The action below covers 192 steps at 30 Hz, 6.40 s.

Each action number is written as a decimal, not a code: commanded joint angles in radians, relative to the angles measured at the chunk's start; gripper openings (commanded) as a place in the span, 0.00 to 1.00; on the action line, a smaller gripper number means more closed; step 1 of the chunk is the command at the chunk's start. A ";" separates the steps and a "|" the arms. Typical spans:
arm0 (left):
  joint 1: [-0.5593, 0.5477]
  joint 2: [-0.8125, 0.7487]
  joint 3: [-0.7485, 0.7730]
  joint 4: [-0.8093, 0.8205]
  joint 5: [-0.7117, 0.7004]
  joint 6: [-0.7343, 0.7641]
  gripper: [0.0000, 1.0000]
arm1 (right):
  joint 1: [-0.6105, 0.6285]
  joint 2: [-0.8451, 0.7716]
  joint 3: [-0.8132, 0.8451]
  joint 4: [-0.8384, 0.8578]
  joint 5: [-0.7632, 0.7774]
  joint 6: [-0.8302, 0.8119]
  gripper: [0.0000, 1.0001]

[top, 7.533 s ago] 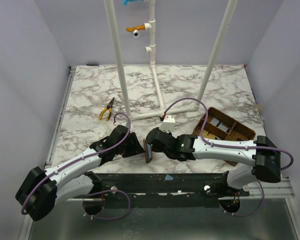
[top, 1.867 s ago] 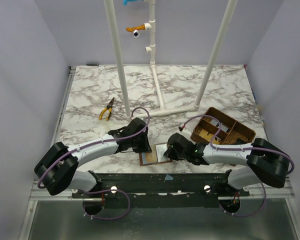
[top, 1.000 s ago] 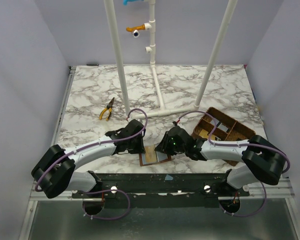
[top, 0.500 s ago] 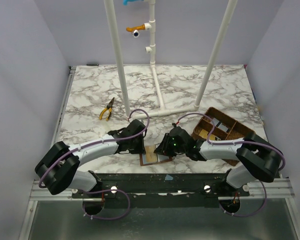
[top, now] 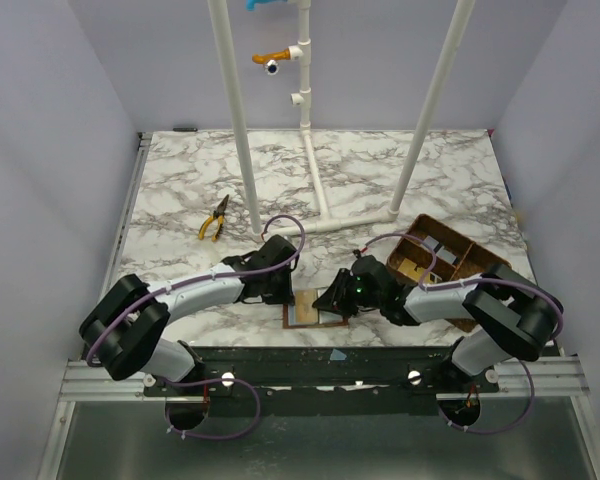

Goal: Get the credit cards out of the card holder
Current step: Remove the credit card from the card holder, then place the credit card in the storage box.

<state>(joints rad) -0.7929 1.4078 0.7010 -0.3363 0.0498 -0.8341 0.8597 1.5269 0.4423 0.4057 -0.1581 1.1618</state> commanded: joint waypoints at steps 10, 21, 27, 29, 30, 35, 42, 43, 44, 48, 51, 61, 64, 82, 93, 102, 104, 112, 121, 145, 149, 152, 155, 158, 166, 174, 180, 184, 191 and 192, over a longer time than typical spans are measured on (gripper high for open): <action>-0.003 0.056 0.000 -0.024 -0.008 0.008 0.08 | -0.056 0.040 -0.087 0.229 -0.125 0.075 0.20; -0.009 0.057 -0.011 -0.021 -0.013 -0.008 0.05 | -0.056 0.069 -0.089 0.266 -0.131 0.091 0.05; -0.002 0.060 -0.021 -0.035 -0.031 -0.010 0.00 | -0.057 0.041 -0.102 0.231 -0.102 0.071 0.01; -0.001 0.068 -0.023 -0.039 -0.038 -0.012 0.00 | -0.056 0.029 -0.102 0.208 -0.086 0.062 0.01; 0.000 0.071 -0.023 -0.041 -0.041 -0.014 0.00 | -0.056 0.023 -0.102 0.197 -0.079 0.057 0.01; 0.004 0.072 -0.024 -0.047 -0.041 -0.018 0.00 | -0.056 -0.007 -0.102 0.150 -0.051 0.036 0.01; 0.007 0.084 -0.020 -0.064 -0.071 -0.020 0.00 | -0.057 -0.019 -0.108 0.120 -0.032 0.022 0.01; 0.007 0.085 -0.020 -0.064 -0.071 -0.020 0.00 | -0.056 -0.022 -0.109 0.118 -0.031 0.021 0.01; 0.007 0.087 -0.020 -0.066 -0.073 -0.021 0.00 | -0.056 -0.024 -0.111 0.116 -0.028 0.017 0.01; 0.006 0.085 -0.019 -0.072 -0.082 -0.021 0.00 | -0.057 -0.031 -0.116 0.108 -0.027 0.013 0.01; 0.006 0.084 -0.017 -0.077 -0.086 -0.020 0.00 | -0.057 -0.037 -0.116 0.104 -0.026 0.009 0.01; 0.007 0.083 -0.017 -0.086 -0.097 -0.018 0.00 | -0.057 -0.061 -0.122 0.072 -0.012 -0.009 0.01; 0.008 0.082 -0.017 -0.088 -0.099 -0.018 0.00 | -0.057 -0.063 -0.123 0.067 -0.009 -0.012 0.01; 0.007 0.069 -0.019 -0.097 -0.107 -0.022 0.00 | -0.057 -0.116 -0.148 0.018 0.020 -0.020 0.01; 0.007 0.059 -0.012 -0.099 -0.108 -0.024 0.00 | -0.057 -0.191 -0.148 -0.063 0.045 -0.026 0.01; 0.007 0.050 -0.012 -0.100 -0.110 -0.027 0.00 | -0.057 -0.239 -0.122 -0.151 0.071 -0.045 0.01; 0.007 0.049 -0.012 -0.099 -0.109 -0.027 0.00 | -0.057 -0.248 -0.115 -0.170 0.079 -0.050 0.01; 0.007 0.046 -0.014 -0.095 -0.109 -0.029 0.00 | -0.057 -0.288 -0.103 -0.225 0.098 -0.067 0.01; 0.006 0.043 -0.017 -0.088 -0.107 -0.031 0.00 | -0.057 -0.341 -0.094 -0.286 0.121 -0.090 0.00; 0.007 -0.085 0.081 -0.180 -0.111 0.001 0.00 | -0.058 -0.451 0.027 -0.435 0.120 -0.112 0.01; 0.008 -0.131 0.112 -0.204 -0.101 0.019 0.25 | -0.058 -0.453 0.054 -0.439 0.107 -0.110 0.01; 0.019 -0.173 0.118 -0.192 -0.054 0.032 0.47 | -0.058 -0.462 0.082 -0.442 0.092 -0.108 0.01; 0.050 -0.224 0.109 -0.163 0.036 0.035 0.61 | -0.059 -0.479 0.119 -0.460 0.077 -0.109 0.01; 0.095 -0.297 0.079 -0.092 0.155 0.030 0.70 | -0.059 -0.496 0.154 -0.469 0.052 -0.112 0.01; 0.198 -0.449 0.025 0.044 0.384 -0.035 0.74 | -0.059 -0.519 0.218 -0.415 -0.046 -0.080 0.01; 0.231 -0.473 -0.047 0.229 0.539 -0.141 0.70 | -0.059 -0.497 0.248 -0.277 -0.162 -0.020 0.01; 0.241 -0.482 -0.085 0.362 0.601 -0.217 0.56 | -0.060 -0.493 0.239 -0.245 -0.184 -0.004 0.01; 0.247 -0.491 -0.094 0.397 0.620 -0.243 0.35 | -0.060 -0.492 0.231 -0.247 -0.178 -0.005 0.01; 0.249 -0.500 -0.091 0.412 0.634 -0.259 0.00 | -0.060 -0.491 0.234 -0.282 -0.154 -0.028 0.01; 0.248 -0.500 -0.088 0.410 0.634 -0.257 0.00 | -0.060 -0.491 0.239 -0.293 -0.147 -0.035 0.02</action>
<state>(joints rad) -0.5388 0.9173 0.6109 0.0483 0.6491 -1.0855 0.7940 1.0378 0.6605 0.1085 -0.3038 1.1481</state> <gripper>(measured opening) 0.019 0.008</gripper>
